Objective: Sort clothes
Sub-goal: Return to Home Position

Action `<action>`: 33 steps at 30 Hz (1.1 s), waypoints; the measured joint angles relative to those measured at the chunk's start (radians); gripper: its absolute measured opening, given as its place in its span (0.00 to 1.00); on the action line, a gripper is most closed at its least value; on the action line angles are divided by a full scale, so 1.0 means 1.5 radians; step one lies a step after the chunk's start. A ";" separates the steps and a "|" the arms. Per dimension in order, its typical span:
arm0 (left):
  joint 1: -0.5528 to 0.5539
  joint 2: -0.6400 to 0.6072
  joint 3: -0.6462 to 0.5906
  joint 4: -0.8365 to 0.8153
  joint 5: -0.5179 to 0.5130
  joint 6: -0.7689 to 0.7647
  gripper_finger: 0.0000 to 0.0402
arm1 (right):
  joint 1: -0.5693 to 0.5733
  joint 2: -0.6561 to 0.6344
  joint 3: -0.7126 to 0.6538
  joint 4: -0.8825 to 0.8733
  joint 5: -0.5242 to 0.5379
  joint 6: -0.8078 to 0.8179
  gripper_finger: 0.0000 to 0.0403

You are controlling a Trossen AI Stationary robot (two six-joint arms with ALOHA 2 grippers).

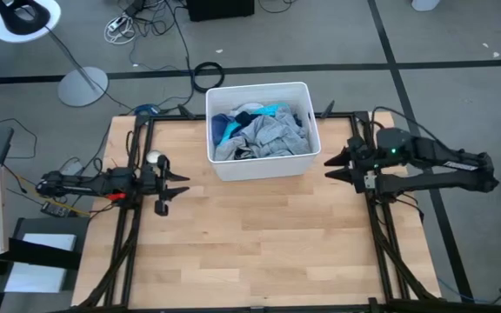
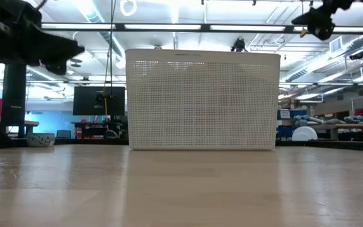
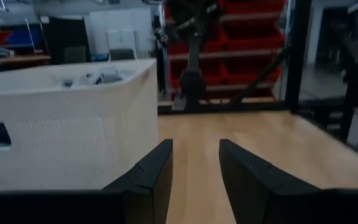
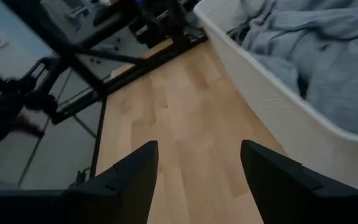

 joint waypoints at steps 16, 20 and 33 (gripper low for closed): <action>0.000 0.004 0.007 0.004 -0.002 0.014 0.34 | 0.105 -0.182 -0.298 0.254 0.032 -0.059 0.58; 0.000 0.004 0.007 0.002 -0.002 0.014 0.34 | 0.136 -0.197 -0.334 0.257 0.097 -0.059 0.58; 0.000 0.004 0.007 0.002 -0.002 0.014 0.34 | 0.205 -0.375 -0.444 0.285 0.191 -0.114 0.58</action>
